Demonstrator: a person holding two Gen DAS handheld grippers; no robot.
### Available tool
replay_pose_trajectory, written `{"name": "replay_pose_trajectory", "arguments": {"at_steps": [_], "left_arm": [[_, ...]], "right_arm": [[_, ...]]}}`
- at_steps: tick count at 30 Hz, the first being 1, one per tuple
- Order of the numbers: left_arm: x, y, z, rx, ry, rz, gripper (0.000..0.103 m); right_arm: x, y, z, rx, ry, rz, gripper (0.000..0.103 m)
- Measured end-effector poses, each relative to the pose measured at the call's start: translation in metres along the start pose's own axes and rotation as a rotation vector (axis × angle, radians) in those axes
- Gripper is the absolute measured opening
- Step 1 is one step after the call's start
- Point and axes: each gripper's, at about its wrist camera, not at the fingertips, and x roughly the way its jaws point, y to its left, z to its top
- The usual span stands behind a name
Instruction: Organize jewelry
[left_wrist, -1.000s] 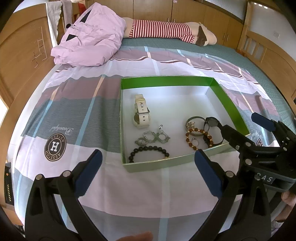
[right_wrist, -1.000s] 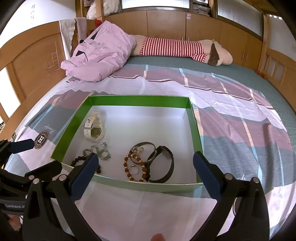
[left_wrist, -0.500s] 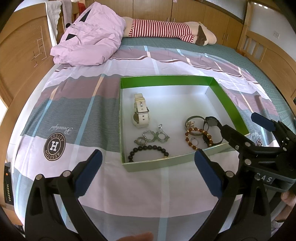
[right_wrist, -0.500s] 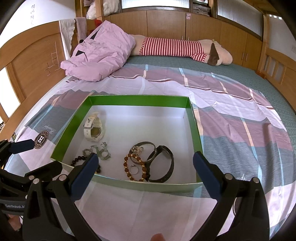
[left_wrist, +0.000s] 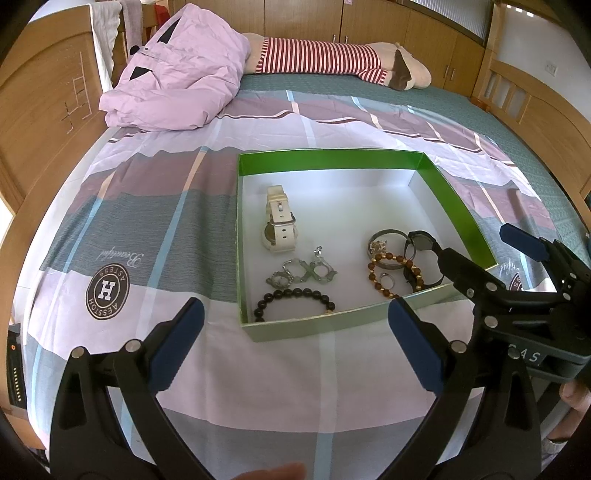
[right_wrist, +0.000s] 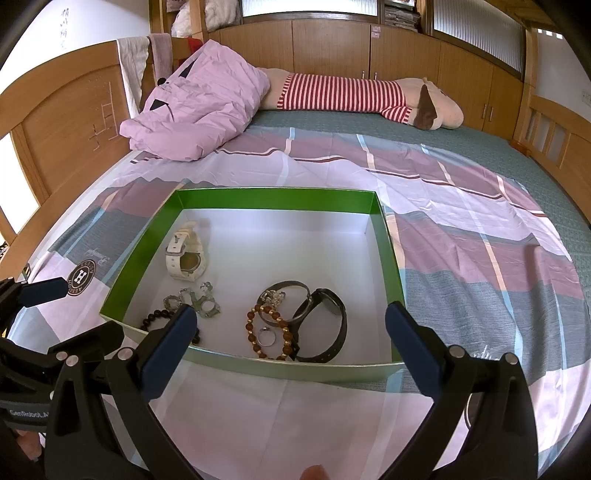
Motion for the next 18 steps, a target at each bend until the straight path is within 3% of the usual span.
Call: {"name": "replay_pose_trajectory", "arguments": {"at_steps": [18], "left_arm": [[-0.0012, -0.0057, -0.0019, 0.015, -0.009, 0.011, 0.101]], "right_arm": [[0.0005, 0.0000, -0.0008, -0.002, 0.000, -0.004, 0.102]]}}
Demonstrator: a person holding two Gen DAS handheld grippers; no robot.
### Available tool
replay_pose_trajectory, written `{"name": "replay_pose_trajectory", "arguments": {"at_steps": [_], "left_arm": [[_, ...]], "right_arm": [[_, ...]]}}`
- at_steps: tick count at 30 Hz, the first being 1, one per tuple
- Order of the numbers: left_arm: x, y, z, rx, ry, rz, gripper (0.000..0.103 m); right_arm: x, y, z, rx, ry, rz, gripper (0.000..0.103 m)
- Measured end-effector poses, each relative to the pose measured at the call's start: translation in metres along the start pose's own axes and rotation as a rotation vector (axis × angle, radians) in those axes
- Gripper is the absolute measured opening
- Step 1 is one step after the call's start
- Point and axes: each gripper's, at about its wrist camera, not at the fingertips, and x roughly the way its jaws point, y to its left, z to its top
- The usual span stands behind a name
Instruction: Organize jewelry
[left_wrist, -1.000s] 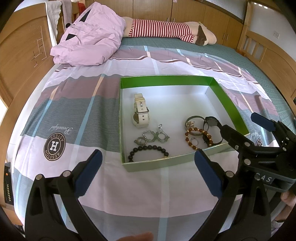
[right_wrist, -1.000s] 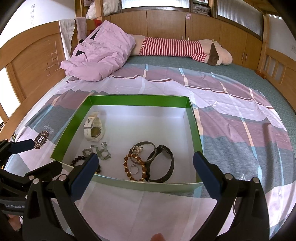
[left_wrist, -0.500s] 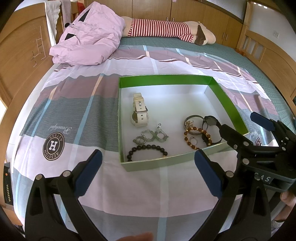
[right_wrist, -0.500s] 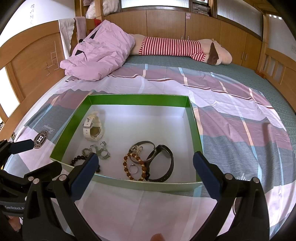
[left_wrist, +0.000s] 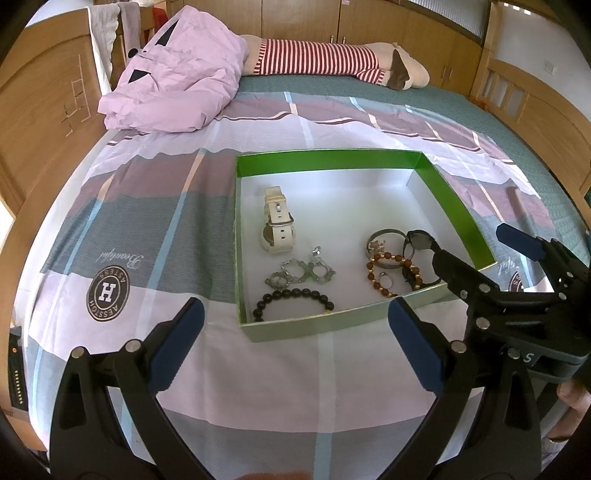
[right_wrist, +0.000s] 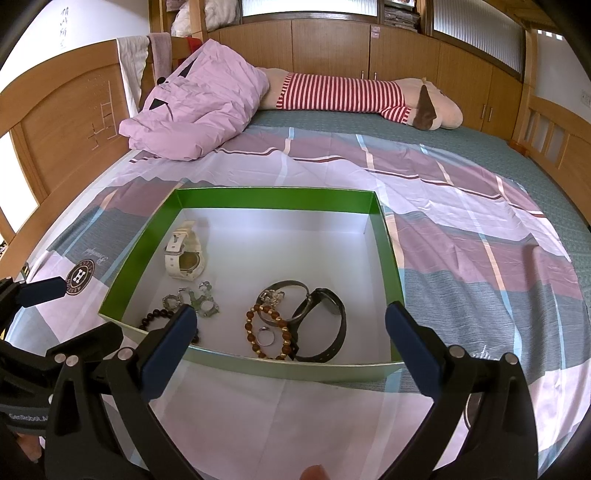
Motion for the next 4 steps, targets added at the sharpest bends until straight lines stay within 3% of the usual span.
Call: {"name": "replay_pose_trajectory", "arguments": {"at_steps": [4], "left_arm": [[-0.0086, 0.0035, 0.0001, -0.020, -0.043, 0.030, 0.101]], "right_arm": [[0.0025, -0.0015, -0.0029, 0.003, 0.006, 0.007, 0.102]]}}
